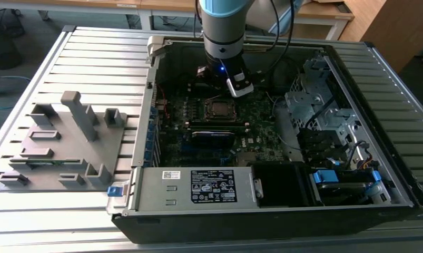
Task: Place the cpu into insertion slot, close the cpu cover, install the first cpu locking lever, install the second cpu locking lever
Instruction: 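Install the first cpu locking lever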
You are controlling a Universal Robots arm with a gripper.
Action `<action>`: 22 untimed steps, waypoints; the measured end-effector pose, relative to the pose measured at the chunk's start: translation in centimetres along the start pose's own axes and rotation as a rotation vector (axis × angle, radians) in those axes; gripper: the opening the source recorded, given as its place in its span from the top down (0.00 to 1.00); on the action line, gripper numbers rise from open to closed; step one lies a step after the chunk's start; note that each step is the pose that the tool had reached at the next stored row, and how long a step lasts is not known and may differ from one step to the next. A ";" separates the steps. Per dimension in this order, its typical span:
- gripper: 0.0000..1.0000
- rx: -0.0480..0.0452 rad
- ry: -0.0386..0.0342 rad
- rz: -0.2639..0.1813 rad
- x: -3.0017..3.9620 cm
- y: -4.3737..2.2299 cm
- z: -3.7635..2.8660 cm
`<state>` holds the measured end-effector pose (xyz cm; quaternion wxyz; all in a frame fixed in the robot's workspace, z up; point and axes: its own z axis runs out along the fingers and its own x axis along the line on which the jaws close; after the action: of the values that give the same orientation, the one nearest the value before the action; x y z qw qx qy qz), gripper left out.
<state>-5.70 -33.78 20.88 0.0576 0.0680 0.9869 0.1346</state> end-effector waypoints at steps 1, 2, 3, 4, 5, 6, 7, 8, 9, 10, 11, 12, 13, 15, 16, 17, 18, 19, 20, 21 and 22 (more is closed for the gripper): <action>0.90 -0.0001 -0.0009 0.000 0.00 0.01 0.03; 0.90 -0.0003 -0.0016 -0.001 0.01 0.02 0.06; 0.90 -0.0004 -0.0022 -0.001 0.02 0.02 0.09; 0.90 -0.0005 -0.0029 -0.001 0.03 0.04 0.13; 0.90 -0.0006 -0.0034 -0.001 0.04 0.06 0.17; 0.90 -0.0005 -0.0040 -0.001 0.04 0.11 0.21; 0.90 -0.0006 -0.0045 -0.001 0.06 0.17 0.25; 0.90 -0.0007 -0.0049 -0.001 0.07 0.23 0.30; 0.90 -0.0010 -0.0054 -0.001 0.09 0.31 0.35; 0.90 -0.0009 -0.0057 -0.002 0.10 0.37 0.39; 0.90 -0.0009 -0.0061 -0.002 0.11 0.43 0.44; 0.90 -0.0011 -0.0067 -0.002 0.12 0.47 0.48; 0.90 -0.0013 -0.0078 -0.002 0.13 0.49 0.53; 0.90 -0.0015 -0.0137 -0.004 0.15 0.49 0.63; 0.90 -0.0013 -0.0185 -0.005 0.15 0.48 0.68; 0.90 -0.0014 -0.0241 -0.007 0.16 0.46 0.74; 0.90 -0.0019 -0.0289 -0.008 0.16 0.45 0.80; 0.90 -0.0020 -0.0304 -0.009 0.16 0.45 0.81; 0.90 -0.0020 -0.0305 -0.009 0.16 0.45 0.81; 0.90 -0.0020 -0.0305 -0.009 0.16 0.45 0.82; 0.90 -0.0021 -0.0306 -0.009 0.17 0.45 0.82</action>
<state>-5.70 -33.12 20.20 0.0734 0.0657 0.9860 0.1344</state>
